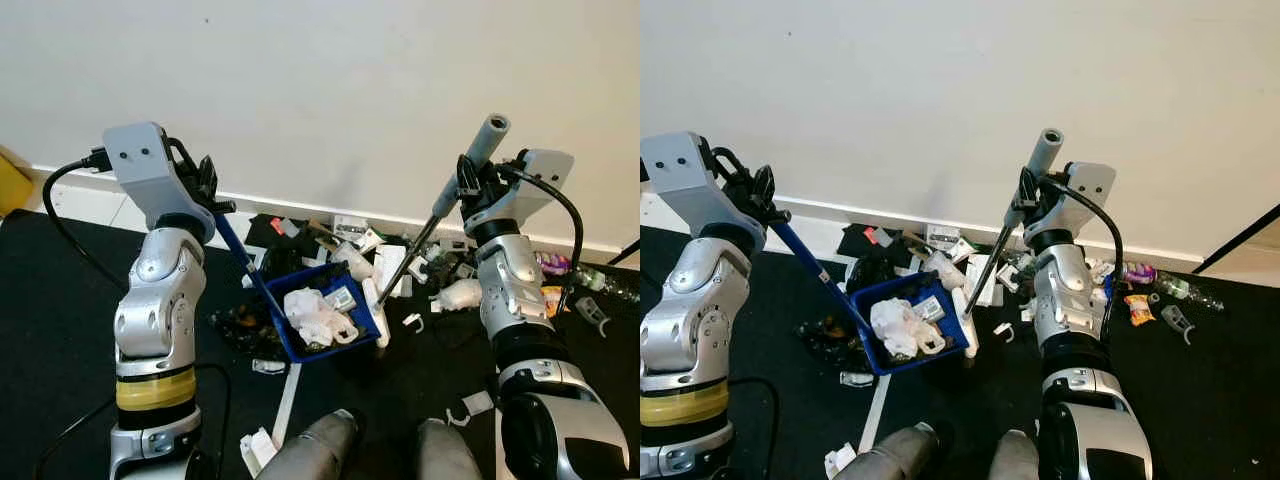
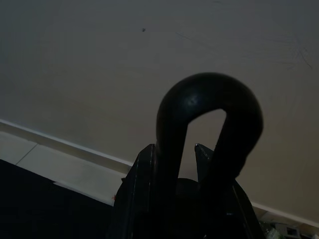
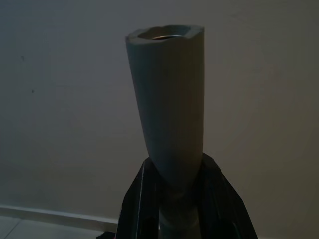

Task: Sweep floor

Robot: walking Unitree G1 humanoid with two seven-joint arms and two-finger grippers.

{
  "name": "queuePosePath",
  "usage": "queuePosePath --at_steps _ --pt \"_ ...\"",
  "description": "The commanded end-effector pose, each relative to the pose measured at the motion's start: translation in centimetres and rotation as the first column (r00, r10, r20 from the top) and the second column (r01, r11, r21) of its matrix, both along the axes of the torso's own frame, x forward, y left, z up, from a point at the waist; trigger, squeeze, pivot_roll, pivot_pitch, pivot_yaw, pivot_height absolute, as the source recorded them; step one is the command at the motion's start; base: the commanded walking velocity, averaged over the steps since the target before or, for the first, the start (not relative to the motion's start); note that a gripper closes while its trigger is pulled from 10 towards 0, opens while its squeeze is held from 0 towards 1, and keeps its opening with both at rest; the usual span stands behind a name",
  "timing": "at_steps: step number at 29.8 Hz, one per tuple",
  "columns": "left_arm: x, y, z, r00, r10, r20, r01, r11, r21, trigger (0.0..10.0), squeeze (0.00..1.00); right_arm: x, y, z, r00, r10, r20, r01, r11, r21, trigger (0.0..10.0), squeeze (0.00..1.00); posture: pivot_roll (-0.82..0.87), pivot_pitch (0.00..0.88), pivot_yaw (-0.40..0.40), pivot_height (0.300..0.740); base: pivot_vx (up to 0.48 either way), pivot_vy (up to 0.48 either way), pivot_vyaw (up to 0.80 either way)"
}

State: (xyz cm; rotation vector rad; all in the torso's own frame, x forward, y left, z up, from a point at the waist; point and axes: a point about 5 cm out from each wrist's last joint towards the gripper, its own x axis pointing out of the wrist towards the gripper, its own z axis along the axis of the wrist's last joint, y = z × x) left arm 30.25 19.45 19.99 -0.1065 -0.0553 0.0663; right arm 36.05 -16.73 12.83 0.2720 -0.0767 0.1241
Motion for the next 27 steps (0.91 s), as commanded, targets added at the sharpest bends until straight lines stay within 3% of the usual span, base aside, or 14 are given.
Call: queuePosePath --at_steps 1,9,15,27 --pt "-0.08 0.28 0.63 1.000 0.004 0.024 -0.004 1.000 0.009 10.0 0.00 0.06 0.33 0.84 0.999 0.004 0.048 -0.004 1.000 0.003 10.0 0.00 0.05 0.107 0.048 0.740 0.000 0.000 0.80" --pt "-0.05 0.19 0.55 1.000 0.002 0.021 -0.002 1.000 0.007 10.0 0.00 0.05 0.27 0.85 0.999 -0.001 0.050 0.000 1.000 0.012 10.0 0.00 0.05 0.109 0.049 0.740 0.000 0.000 0.80" --pt "-0.01 0.16 0.52 1.000 0.001 0.020 -0.001 1.000 0.007 10.0 0.00 0.06 0.15 0.81 0.999 -0.009 0.044 0.007 0.998 0.063 10.0 0.00 0.05 0.108 0.049 0.740 0.000 0.000 0.00" --pt "0.04 0.08 0.37 1.000 -0.005 0.014 0.005 1.000 0.008 10.0 0.00 0.10 -0.03 0.73 0.999 -0.020 0.032 0.017 0.997 0.072 10.0 0.00 0.04 0.106 0.054 0.740 0.000 0.000 -0.77"
